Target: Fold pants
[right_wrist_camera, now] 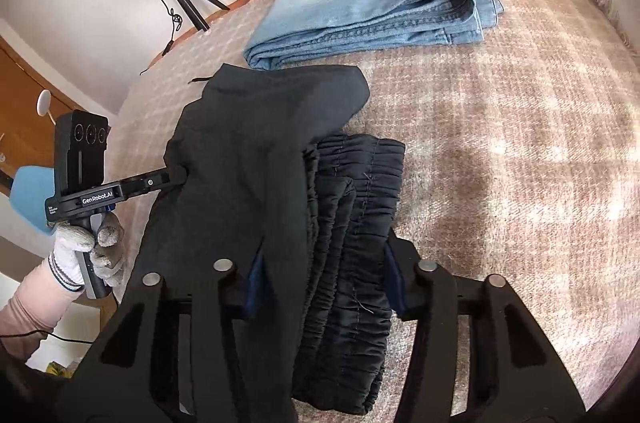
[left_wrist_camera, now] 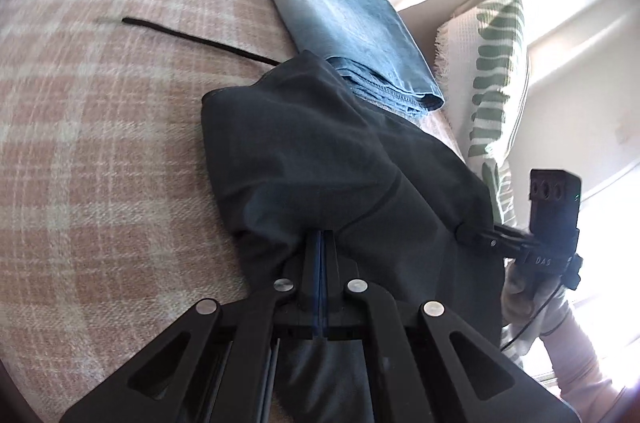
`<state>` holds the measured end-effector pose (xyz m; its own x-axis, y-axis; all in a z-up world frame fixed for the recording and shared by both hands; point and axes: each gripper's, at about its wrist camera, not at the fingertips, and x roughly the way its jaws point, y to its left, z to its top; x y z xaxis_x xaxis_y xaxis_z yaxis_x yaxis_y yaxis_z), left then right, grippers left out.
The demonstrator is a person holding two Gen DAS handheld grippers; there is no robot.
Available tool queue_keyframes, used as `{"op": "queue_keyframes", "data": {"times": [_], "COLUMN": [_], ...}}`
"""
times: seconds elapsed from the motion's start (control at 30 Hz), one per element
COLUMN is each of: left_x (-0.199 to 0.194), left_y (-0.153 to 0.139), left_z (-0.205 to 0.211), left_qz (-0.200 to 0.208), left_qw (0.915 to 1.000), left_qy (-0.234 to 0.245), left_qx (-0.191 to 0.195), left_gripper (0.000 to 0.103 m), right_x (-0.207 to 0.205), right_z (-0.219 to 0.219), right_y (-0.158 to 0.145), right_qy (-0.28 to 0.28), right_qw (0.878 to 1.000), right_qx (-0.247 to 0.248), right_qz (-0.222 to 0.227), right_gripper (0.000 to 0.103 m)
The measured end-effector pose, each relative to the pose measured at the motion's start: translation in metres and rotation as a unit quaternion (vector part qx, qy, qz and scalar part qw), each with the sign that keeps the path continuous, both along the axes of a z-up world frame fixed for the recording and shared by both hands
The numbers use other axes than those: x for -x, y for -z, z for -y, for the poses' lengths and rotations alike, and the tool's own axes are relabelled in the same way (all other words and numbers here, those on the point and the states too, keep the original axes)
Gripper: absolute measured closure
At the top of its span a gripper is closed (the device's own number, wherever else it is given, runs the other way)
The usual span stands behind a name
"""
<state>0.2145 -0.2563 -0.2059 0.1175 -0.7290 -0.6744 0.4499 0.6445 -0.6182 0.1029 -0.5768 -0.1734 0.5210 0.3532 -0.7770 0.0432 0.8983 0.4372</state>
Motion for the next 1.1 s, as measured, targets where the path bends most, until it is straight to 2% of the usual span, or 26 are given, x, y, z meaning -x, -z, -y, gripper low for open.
{"op": "queue_keyframes", "data": {"times": [0.07, 0.23, 0.3, 0.37, 0.47, 0.57, 0.63, 0.67, 0.73, 0.83, 1.0, 1.1], "left_x": [0.002, 0.006, 0.006, 0.006, 0.003, 0.002, 0.002, 0.001, -0.008, -0.017, -0.031, -0.036], "left_y": [-0.003, -0.015, -0.016, -0.016, -0.015, -0.021, -0.023, -0.022, -0.011, -0.006, 0.007, 0.011], "left_z": [0.004, 0.003, 0.0, -0.003, -0.012, -0.022, -0.026, -0.028, -0.027, -0.032, -0.033, -0.038], "left_qz": [0.012, 0.042, 0.045, 0.051, 0.042, 0.061, 0.077, 0.074, 0.037, 0.008, -0.049, -0.07], "left_qw": [0.9999, 0.9989, 0.9987, 0.9979, 0.9983, 0.9967, 0.994, 0.9933, 0.9904, 0.9938, 0.9971, 0.9969], "left_qy": [0.005, 0.011, 0.013, 0.011, 0.004, -0.004, -0.009, -0.009, -0.008, -0.011, -0.007, -0.002], "left_qx": [-0.008, -0.016, -0.022, -0.039, -0.04, -0.053, -0.077, -0.088, -0.133, -0.111, -0.057, -0.037], "left_gripper": [0.103, 0.103, 0.103, 0.103, 0.103, 0.103, 0.103, 0.103, 0.103, 0.103, 0.103, 0.103], "right_x": [0.003, 0.009, 0.008, 0.005, -0.001, -0.005, -0.009, -0.01, -0.013, -0.016, -0.022, -0.025], "right_z": [0.0, -0.01, -0.008, -0.002, 0.0, 0.004, 0.007, 0.007, 0.005, 0.001, -0.006, -0.006], "right_y": [-0.009, -0.021, -0.02, -0.017, -0.011, -0.005, 0.0, 0.002, 0.007, 0.011, 0.01, 0.01], "right_qy": [0.002, -0.018, -0.025, -0.016, -0.012, -0.013, -0.013, -0.012, -0.01, -0.009, -0.024, -0.025], "right_qw": [1.0, 0.999, 0.999, 1.0, 0.998, 0.999, 0.999, 0.999, 0.999, 0.999, 0.999, 0.999], "right_qx": [-0.004, 0.019, 0.026, 0.026, 0.051, 0.043, 0.028, 0.025, 0.029, 0.027, 0.034, 0.028], "right_qz": [0.011, 0.026, 0.016, 0.0, -0.018, -0.027, -0.031, -0.034, -0.036, -0.032, -0.034, -0.037], "right_gripper": [0.068, 0.07, 0.063, 0.046, 0.025, 0.02, 0.018, 0.013, 0.008, 0.0, 0.0, 0.0]}}
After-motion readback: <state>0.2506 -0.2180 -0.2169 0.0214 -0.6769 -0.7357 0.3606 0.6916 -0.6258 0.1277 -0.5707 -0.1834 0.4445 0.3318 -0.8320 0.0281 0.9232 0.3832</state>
